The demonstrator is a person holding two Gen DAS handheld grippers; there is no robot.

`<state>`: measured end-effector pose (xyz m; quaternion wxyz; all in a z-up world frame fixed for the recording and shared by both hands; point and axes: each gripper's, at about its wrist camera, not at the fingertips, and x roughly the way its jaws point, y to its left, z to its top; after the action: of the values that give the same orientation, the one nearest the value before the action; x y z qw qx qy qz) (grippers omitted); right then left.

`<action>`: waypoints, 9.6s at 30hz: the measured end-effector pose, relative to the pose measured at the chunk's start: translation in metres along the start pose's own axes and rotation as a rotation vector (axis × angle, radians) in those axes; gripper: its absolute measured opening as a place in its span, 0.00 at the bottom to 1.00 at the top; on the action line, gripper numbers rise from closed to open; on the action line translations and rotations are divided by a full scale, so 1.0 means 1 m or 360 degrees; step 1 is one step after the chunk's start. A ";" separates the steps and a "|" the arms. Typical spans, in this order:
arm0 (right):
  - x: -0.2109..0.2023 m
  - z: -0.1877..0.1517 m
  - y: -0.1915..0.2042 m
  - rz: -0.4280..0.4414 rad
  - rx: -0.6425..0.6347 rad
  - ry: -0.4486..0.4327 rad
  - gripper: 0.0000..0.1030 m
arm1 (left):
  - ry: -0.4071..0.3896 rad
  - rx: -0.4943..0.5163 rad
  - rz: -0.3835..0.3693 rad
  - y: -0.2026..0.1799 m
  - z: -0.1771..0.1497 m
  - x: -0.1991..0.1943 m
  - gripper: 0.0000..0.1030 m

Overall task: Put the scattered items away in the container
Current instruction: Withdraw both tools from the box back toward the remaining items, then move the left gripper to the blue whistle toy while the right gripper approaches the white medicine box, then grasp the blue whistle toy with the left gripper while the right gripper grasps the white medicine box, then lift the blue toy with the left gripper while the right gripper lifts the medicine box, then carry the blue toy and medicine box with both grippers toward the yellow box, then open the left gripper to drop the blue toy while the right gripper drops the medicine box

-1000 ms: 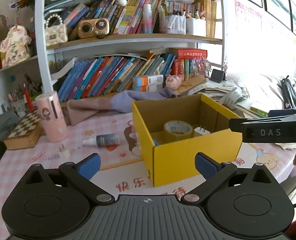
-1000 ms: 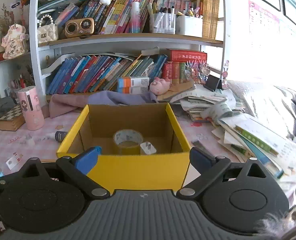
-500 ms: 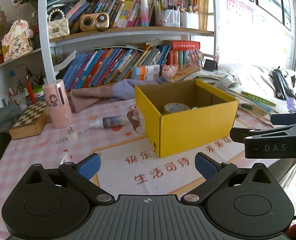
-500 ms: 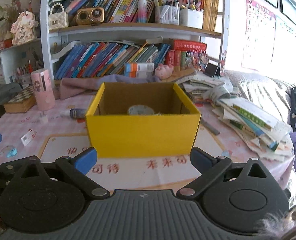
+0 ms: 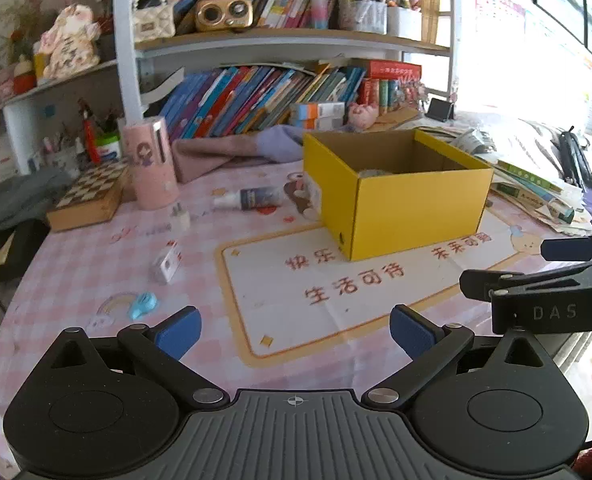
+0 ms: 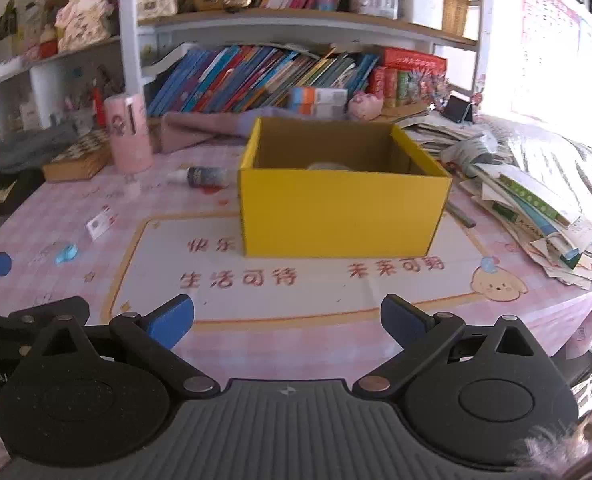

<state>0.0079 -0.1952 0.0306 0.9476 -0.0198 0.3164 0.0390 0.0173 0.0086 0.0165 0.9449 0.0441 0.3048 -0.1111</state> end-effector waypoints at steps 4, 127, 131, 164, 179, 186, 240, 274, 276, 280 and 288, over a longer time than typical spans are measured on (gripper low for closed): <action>0.001 -0.002 0.012 0.0035 -0.0045 0.0040 0.98 | 0.0017 -0.0042 0.0024 0.008 -0.007 -0.005 0.99; 0.274 0.125 0.208 0.0771 -0.0687 0.0423 0.13 | 0.0293 -0.0328 0.0284 0.153 0.025 0.143 0.27; 0.255 0.134 0.194 0.0771 -0.0625 0.0381 0.13 | 0.0237 -0.0299 0.0272 0.149 0.034 0.135 0.27; 0.122 0.093 0.132 0.0702 -0.0353 0.0228 0.13 | -0.0008 -0.0116 0.0175 0.093 0.030 0.030 0.27; 0.058 0.045 0.098 0.0589 -0.0278 0.0207 0.13 | -0.0025 -0.0020 0.0033 0.054 0.007 -0.009 0.27; 0.036 0.026 0.080 0.0513 -0.0196 0.0213 0.13 | -0.0018 0.0036 -0.0045 0.036 -0.003 -0.021 0.27; -0.003 -0.014 -0.072 -0.0026 0.0269 0.0262 0.13 | -0.0015 0.0433 -0.0642 -0.101 0.026 0.030 0.27; 0.089 0.118 -0.140 0.0099 0.0096 -0.0005 0.13 | -0.0218 0.0413 -0.0458 -0.124 0.133 0.120 0.27; 0.098 0.128 -0.143 0.0127 0.0064 -0.0022 0.13 | -0.0207 0.0403 -0.0420 -0.125 0.138 0.129 0.27; 0.121 0.146 -0.147 0.0189 -0.0014 -0.0021 0.13 | -0.0181 0.0385 -0.0355 -0.125 0.147 0.147 0.27; 0.186 0.180 -0.143 0.0307 -0.0167 0.0057 0.13 | -0.0076 0.0372 -0.0203 -0.123 0.155 0.189 0.27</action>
<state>0.2756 -0.3150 0.0644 0.9314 -0.0396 0.3311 0.1460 0.2251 -0.1687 0.0300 0.9313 0.1317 0.2694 -0.2069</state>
